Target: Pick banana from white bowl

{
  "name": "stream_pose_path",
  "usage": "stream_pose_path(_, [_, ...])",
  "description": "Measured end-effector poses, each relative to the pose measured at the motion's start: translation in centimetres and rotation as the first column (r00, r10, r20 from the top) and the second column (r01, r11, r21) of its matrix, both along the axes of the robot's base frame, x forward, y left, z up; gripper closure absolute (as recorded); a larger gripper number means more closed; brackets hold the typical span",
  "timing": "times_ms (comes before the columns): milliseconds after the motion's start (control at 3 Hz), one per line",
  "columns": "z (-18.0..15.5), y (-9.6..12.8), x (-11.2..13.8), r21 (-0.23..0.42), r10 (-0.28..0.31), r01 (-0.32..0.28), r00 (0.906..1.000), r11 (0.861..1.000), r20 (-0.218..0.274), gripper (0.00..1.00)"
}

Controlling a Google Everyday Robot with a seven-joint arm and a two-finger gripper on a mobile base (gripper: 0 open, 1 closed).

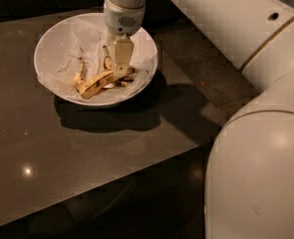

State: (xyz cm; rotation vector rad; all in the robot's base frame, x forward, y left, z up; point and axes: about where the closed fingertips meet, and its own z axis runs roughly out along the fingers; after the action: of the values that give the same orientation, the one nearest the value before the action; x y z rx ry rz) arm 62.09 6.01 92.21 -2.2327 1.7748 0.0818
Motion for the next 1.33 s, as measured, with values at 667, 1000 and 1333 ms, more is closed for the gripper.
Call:
stream_pose_path(667, [-2.7, -0.3, -0.6, 0.006, -0.048, 0.048, 0.9972, 0.999, -0.058, 0.34])
stream_pose_path(1000, [-3.7, -0.5, -0.8, 0.007, -0.065, 0.066, 0.9946, 0.998, -0.08, 0.35])
stream_pose_path(1333, [-4.2, -0.9, -1.1, 0.001, -0.074, 0.074, 0.9939, 0.997, -0.082, 0.54])
